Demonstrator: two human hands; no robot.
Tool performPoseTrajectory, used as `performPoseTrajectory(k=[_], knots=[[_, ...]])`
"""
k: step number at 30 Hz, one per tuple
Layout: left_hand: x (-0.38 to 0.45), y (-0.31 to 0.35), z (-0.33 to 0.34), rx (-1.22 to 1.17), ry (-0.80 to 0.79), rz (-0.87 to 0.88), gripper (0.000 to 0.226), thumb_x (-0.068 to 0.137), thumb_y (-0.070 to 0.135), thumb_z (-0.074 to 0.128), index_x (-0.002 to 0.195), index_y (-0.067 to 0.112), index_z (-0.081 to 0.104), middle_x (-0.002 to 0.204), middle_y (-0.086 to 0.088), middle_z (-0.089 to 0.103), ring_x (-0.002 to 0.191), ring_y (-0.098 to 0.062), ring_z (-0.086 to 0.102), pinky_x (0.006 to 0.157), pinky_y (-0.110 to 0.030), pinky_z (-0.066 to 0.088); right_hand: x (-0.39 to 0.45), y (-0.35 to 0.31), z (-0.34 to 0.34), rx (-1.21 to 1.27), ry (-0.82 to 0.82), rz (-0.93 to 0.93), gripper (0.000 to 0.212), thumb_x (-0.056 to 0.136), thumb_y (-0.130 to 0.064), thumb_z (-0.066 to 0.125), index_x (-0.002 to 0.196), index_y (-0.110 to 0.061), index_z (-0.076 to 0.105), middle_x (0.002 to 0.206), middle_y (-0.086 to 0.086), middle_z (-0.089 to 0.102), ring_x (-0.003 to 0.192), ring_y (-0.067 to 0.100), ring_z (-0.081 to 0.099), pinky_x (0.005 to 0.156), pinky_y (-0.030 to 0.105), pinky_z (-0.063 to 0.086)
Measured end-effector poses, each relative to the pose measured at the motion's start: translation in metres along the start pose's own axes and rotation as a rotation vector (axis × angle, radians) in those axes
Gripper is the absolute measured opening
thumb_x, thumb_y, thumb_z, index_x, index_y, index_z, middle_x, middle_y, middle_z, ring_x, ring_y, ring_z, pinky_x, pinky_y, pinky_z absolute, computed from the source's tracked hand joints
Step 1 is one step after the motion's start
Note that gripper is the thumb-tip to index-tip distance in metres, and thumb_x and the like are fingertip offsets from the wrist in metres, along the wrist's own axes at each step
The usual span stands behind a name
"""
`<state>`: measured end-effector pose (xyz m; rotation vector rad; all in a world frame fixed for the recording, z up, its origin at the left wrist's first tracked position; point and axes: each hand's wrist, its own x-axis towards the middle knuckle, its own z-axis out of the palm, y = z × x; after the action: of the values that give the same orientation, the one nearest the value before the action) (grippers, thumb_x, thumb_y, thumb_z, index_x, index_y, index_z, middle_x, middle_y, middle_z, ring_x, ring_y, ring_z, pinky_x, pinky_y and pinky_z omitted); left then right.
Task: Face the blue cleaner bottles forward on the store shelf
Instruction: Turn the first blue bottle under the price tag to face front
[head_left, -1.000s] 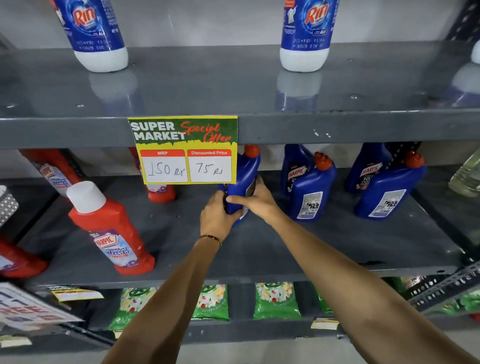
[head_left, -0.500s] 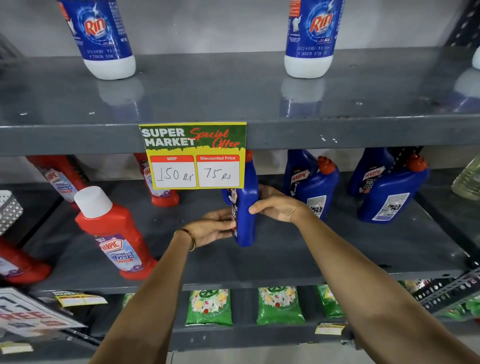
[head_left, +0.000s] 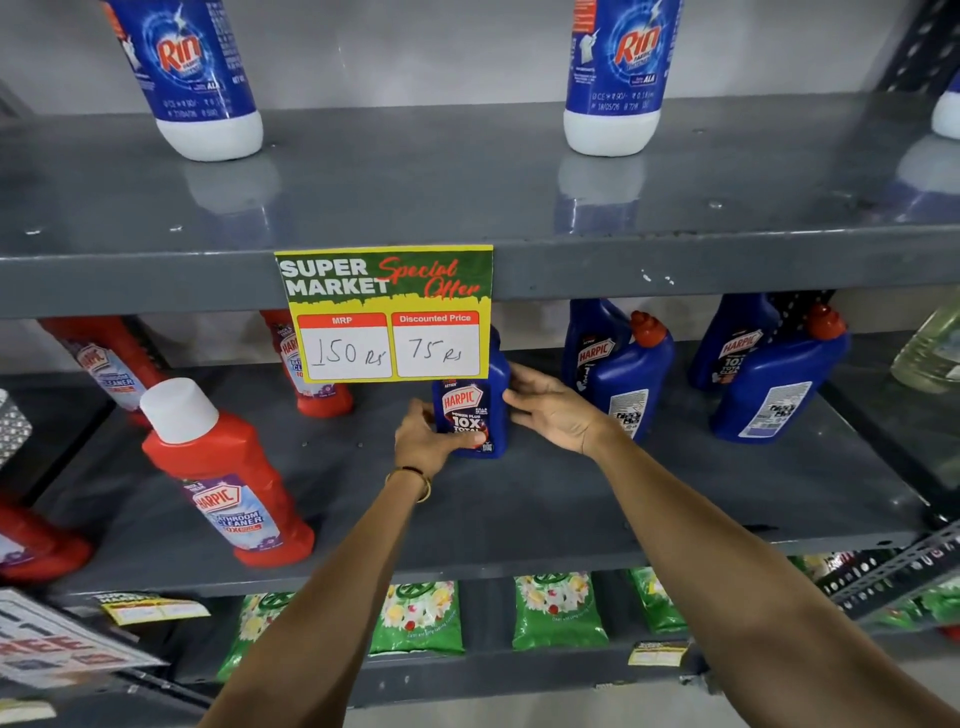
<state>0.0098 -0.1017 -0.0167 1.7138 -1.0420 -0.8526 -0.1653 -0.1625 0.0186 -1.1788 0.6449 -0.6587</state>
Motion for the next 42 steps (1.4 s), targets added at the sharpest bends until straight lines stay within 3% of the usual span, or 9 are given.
performPoseTrajectory(k=[11, 16, 18, 23, 27, 29, 33, 38, 42], knots=[[-0.006, -0.016, 0.014, 0.098, 0.064, -0.018, 0.069, 0.047, 0.023, 0.090, 0.098, 0.007, 0.047, 0.102, -0.012, 0.066, 0.083, -0.022, 0.059, 0.072, -0.034, 0.053, 0.000, 0.022, -0.002, 0.000, 0.053, 0.054, 0.050, 0.091, 0.001, 0.044, 0.138, -0.017, 0.038, 0.135, 0.006, 0.050, 0.123, 0.018, 0.050, 0.098, 0.032, 0.046], [-0.010, -0.020, 0.014, 0.085, 0.043, -0.028, 0.070, 0.050, 0.021, 0.089, 0.103, 0.003, 0.046, 0.108, -0.016, 0.065, 0.088, -0.026, 0.061, 0.076, -0.037, 0.052, -0.002, 0.023, 0.003, -0.061, 0.106, 0.072, 0.047, 0.091, 0.001, 0.045, 0.134, -0.019, 0.042, 0.124, 0.000, 0.057, 0.109, 0.007, 0.057, 0.082, 0.021, 0.054], [-0.012, -0.020, 0.015, 0.083, 0.039, -0.041, 0.071, 0.051, 0.020, 0.089, 0.105, 0.002, 0.046, 0.110, -0.017, 0.063, 0.095, -0.030, 0.061, 0.078, -0.038, 0.051, -0.004, 0.022, 0.005, -0.098, 0.158, 0.079, 0.047, 0.091, 0.001, 0.045, 0.135, -0.017, 0.042, 0.124, 0.000, 0.057, 0.110, 0.008, 0.056, 0.080, 0.020, 0.053], [-0.025, -0.027, 0.015, 0.090, 0.088, -0.080, 0.067, 0.057, 0.020, 0.086, 0.108, 0.001, 0.046, 0.116, -0.020, 0.058, 0.103, -0.034, 0.058, 0.088, -0.043, 0.050, -0.017, 0.027, 0.002, -0.153, 0.394, 0.091, 0.043, 0.089, -0.005, 0.053, 0.131, -0.011, 0.047, 0.130, 0.009, 0.054, 0.119, 0.016, 0.048, 0.104, 0.036, 0.037], [-0.049, -0.036, 0.019, 0.051, 0.163, -0.058, 0.063, 0.065, 0.017, 0.081, 0.115, 0.002, 0.047, 0.118, -0.016, 0.060, 0.106, -0.032, 0.058, 0.092, -0.041, 0.049, -0.041, 0.038, -0.007, -0.124, 0.598, 0.122, 0.035, 0.086, -0.008, 0.059, 0.120, -0.009, 0.056, 0.116, 0.007, 0.061, 0.121, 0.020, 0.052, 0.106, 0.042, 0.040], [-0.062, -0.040, 0.025, 0.027, 0.177, -0.010, 0.055, 0.068, 0.015, 0.079, 0.113, 0.003, 0.049, 0.114, -0.017, 0.062, 0.104, -0.031, 0.058, 0.087, -0.038, 0.049, -0.055, 0.044, -0.013, -0.128, 0.678, 0.127, 0.032, 0.086, -0.011, 0.060, 0.118, -0.009, 0.058, 0.122, 0.008, 0.060, 0.120, 0.021, 0.052, 0.104, 0.041, 0.042], [-0.078, -0.039, 0.048, 0.017, 0.047, 0.088, 0.047, 0.071, 0.017, 0.077, 0.110, 0.006, 0.054, 0.113, -0.014, 0.062, 0.104, -0.027, 0.057, 0.086, -0.032, 0.048, -0.081, 0.049, -0.029, -0.121, 0.782, 0.165, 0.033, 0.085, -0.013, 0.062, 0.118, -0.007, 0.059, 0.127, 0.012, 0.058, 0.118, 0.023, 0.054, 0.100, 0.040, 0.046], [-0.068, -0.011, 0.086, 0.089, -0.138, 0.165, 0.061, 0.072, 0.021, 0.076, 0.125, 0.005, 0.050, 0.128, -0.014, 0.057, 0.116, -0.027, 0.054, 0.099, -0.042, 0.047, -0.100, 0.040, -0.063, -0.120, 0.822, 0.190, 0.029, 0.084, -0.012, 0.064, 0.112, -0.006, 0.061, 0.125, 0.014, 0.059, 0.114, 0.026, 0.056, 0.095, 0.040, 0.049], [-0.046, 0.013, 0.118, 0.142, -0.204, 0.155, 0.070, 0.073, 0.023, 0.075, 0.133, 0.006, 0.042, 0.136, -0.015, 0.051, 0.122, -0.028, 0.050, 0.102, -0.040, 0.044, -0.104, 0.029, -0.101, -0.231, 0.875, 0.272, 0.035, 0.082, -0.011, 0.065, 0.116, -0.002, 0.059, 0.118, 0.020, 0.063, 0.108, 0.031, 0.061, 0.088, 0.037, 0.050]])
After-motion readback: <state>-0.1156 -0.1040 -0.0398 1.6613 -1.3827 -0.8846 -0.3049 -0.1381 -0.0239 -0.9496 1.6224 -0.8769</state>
